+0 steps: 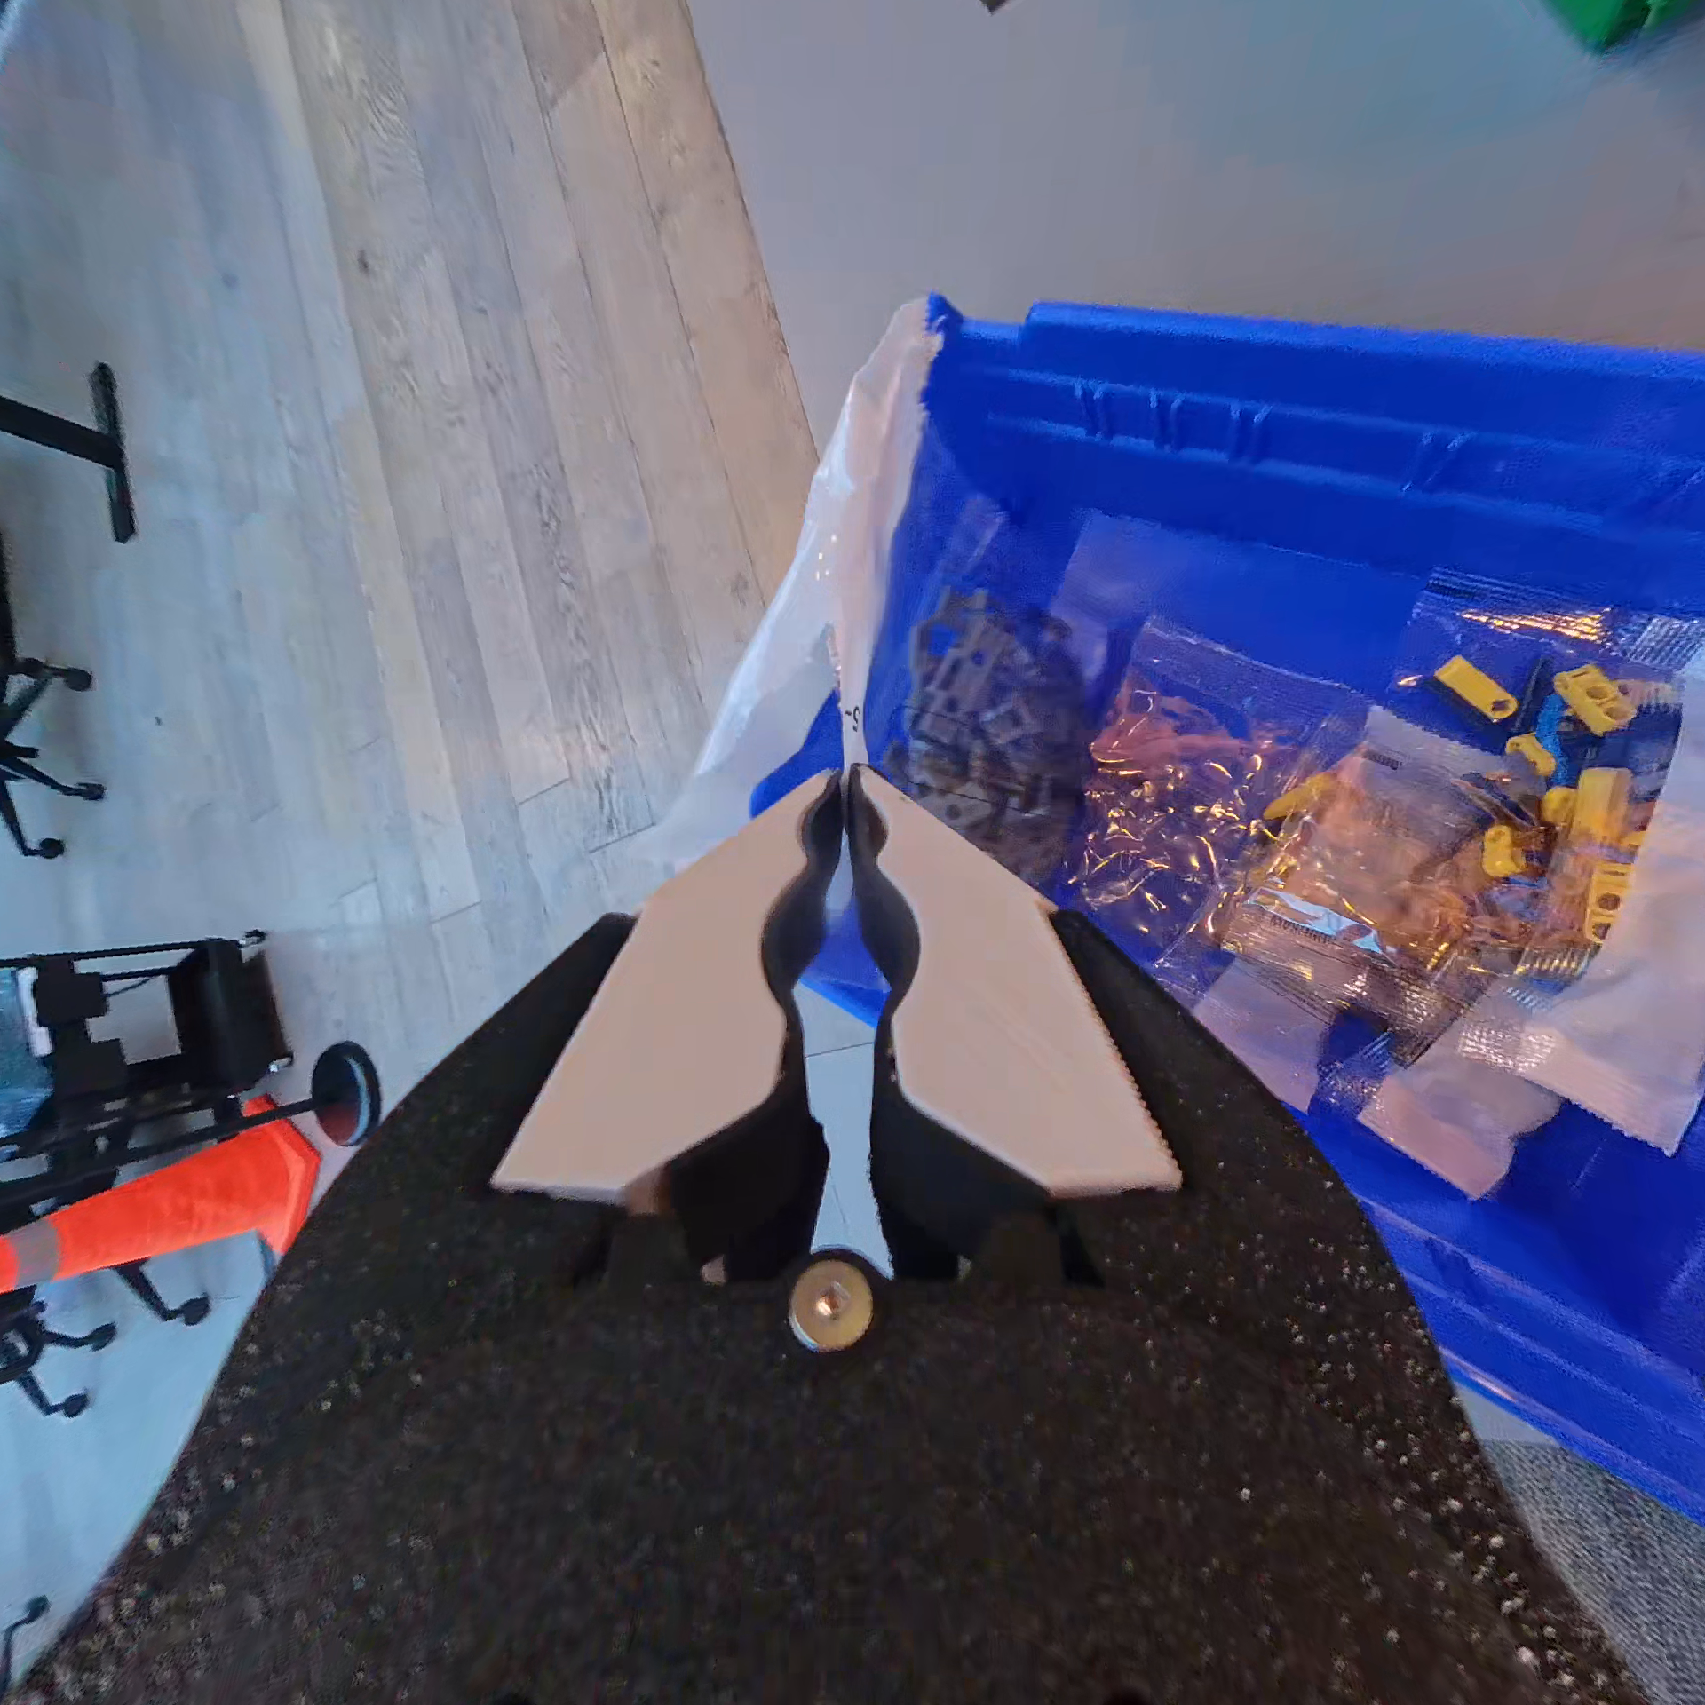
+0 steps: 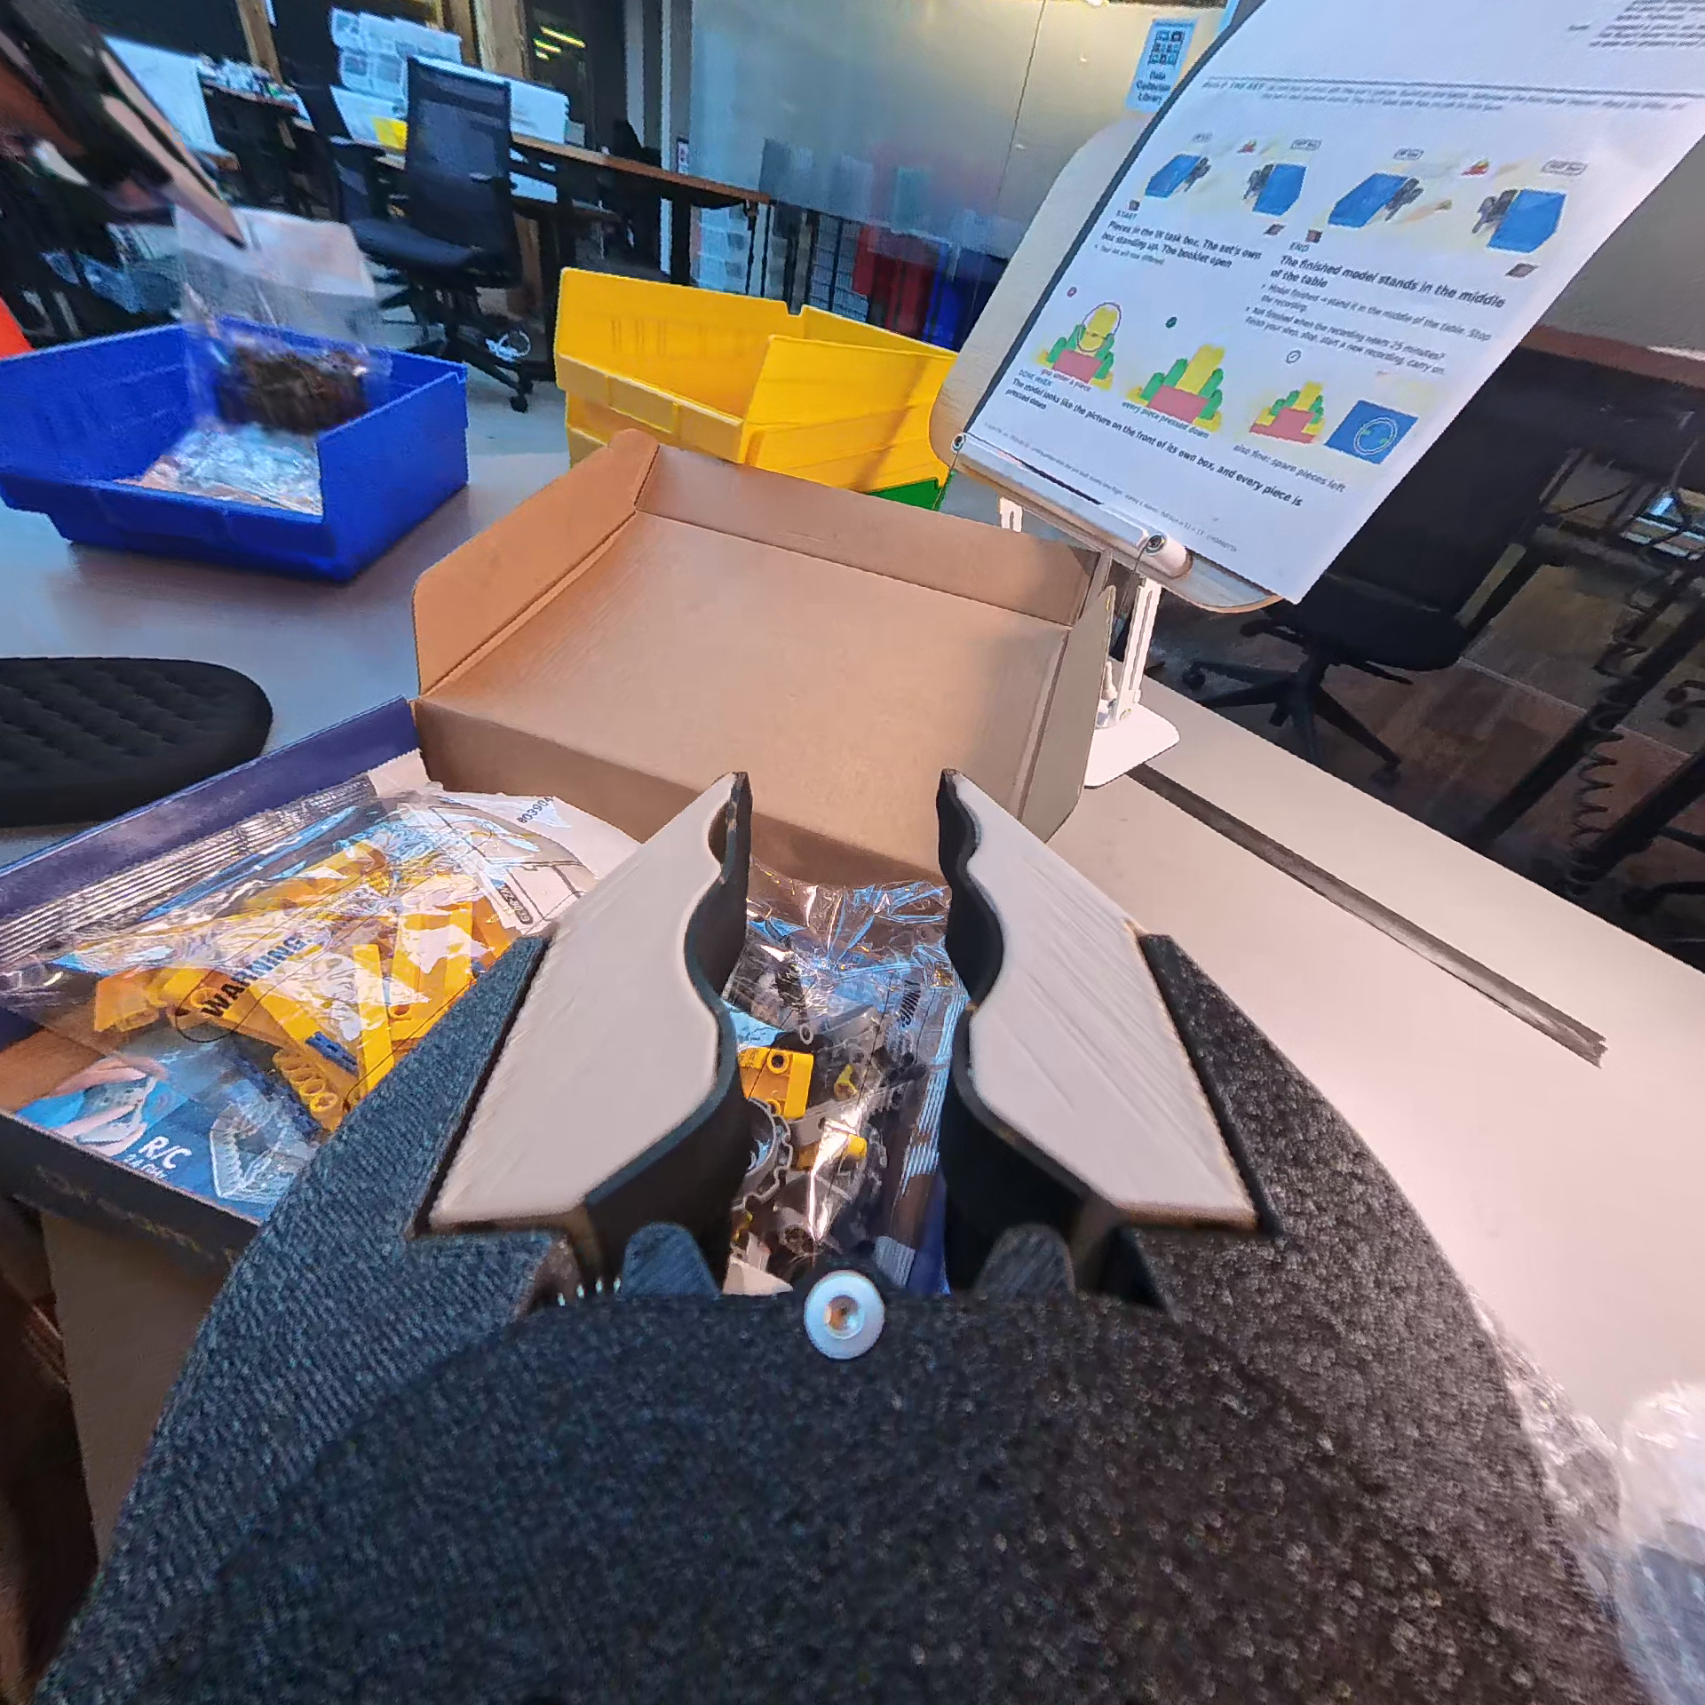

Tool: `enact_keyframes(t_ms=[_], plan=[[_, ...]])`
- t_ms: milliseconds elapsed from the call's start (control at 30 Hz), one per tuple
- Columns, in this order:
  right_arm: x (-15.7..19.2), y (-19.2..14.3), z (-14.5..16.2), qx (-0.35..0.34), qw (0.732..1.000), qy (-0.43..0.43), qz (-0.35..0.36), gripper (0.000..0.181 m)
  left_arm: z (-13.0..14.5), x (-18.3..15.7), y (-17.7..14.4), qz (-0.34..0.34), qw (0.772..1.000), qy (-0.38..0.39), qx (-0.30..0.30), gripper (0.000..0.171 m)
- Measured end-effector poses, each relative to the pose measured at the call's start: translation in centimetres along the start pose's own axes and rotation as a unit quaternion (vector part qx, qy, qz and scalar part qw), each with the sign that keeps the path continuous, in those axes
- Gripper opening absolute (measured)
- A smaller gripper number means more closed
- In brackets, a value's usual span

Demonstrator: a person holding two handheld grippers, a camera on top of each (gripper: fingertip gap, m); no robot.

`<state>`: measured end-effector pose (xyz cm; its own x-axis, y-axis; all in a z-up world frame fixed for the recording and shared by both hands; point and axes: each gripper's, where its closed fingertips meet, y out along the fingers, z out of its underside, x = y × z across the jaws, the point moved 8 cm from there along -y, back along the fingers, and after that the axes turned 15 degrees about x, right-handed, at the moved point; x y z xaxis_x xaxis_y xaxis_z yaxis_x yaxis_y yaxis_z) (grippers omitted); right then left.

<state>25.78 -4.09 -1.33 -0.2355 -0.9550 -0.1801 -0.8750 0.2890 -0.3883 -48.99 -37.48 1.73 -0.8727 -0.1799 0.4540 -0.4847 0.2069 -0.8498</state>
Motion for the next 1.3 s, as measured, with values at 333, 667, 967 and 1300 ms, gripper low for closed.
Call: enact_keyframes(t_ms=[333,667,967,1300], plan=[[0.3,-1.8,0.2,-0.01,1.0,-0.017,0.013,0.039,-5.8,-5.1,-13.3,-0.062,0.987,0.109,-0.103,0.0],[2.4,-2.4,-0.7,-0.028,0.998,-0.055,-0.011,0.04,-14.2,-25.4,-25.6,0.076,0.888,0.322,-0.319,0.0],[3.9,-4.5,1.1,-0.021,0.999,-0.045,-0.018,0.04,-17.2,-36.5,-28.2,0.254,0.696,0.537,-0.403,0.0],[4.6,-4.0,2.4,-0.002,0.998,-0.037,-0.041,0.04,-20.0,-47.3,-19.2,0.421,0.626,0.583,-0.301,0.0]])
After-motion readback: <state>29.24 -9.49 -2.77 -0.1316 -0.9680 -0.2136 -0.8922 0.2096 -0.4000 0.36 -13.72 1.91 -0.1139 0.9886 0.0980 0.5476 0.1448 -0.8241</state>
